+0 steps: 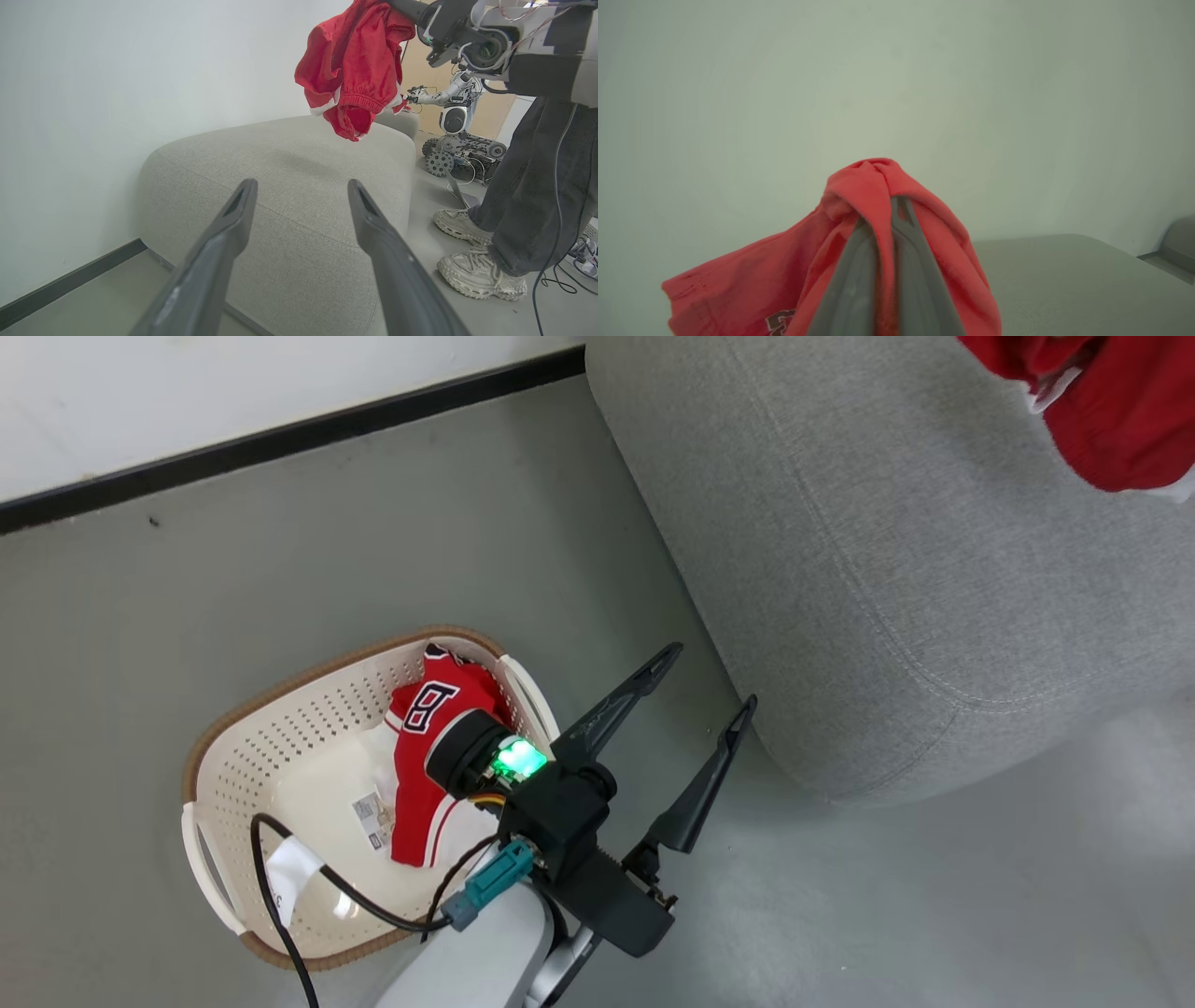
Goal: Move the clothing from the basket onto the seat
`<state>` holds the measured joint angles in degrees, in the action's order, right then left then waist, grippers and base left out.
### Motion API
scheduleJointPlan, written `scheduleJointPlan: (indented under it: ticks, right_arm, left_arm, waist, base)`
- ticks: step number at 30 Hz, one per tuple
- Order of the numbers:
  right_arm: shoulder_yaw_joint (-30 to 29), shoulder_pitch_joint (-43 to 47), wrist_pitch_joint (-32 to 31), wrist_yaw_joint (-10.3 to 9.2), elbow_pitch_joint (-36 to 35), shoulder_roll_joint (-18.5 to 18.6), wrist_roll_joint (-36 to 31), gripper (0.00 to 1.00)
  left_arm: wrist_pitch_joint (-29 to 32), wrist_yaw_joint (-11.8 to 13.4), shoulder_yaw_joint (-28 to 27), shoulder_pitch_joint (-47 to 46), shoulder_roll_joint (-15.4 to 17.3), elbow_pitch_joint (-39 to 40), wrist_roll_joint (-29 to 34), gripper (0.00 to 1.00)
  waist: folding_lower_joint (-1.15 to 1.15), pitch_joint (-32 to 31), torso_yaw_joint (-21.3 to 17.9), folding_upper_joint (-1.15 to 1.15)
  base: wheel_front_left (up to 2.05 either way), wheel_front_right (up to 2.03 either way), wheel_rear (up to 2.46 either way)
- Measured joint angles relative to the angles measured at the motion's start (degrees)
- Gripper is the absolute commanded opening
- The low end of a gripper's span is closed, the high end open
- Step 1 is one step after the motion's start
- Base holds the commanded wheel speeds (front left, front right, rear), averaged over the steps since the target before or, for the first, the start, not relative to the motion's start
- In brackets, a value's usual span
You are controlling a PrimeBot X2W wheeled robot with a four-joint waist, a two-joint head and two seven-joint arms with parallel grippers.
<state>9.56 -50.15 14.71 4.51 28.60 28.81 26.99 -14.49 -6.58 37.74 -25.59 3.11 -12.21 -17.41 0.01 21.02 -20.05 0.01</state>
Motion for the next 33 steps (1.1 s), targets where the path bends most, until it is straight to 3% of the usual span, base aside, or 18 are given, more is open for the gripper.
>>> scheduleJointPlan:
  ticks: [16,33]
  right_arm:
    - [-7.4,-9.2,0.0,-1.63,5.5,8.0,-0.5,0.00]
    - [-14.7,-14.6,0.0,-5.65,11.7,12.9,1.4,0.00]
  left_arm:
    - [0.0,-0.1,2.2,-6.3,0.2,0.7,2.8,1.00]
    - [0.0,-0.5,2.8,-10.0,1.8,0.6,3.6,1.00]
  waist:
    - [0.00,11.6,4.1,0.00]
    - [0.00,21.4,6.9,0.00]
  base:
    - [0.00,0.00,0.00]
    - [0.00,0.00,0.00]
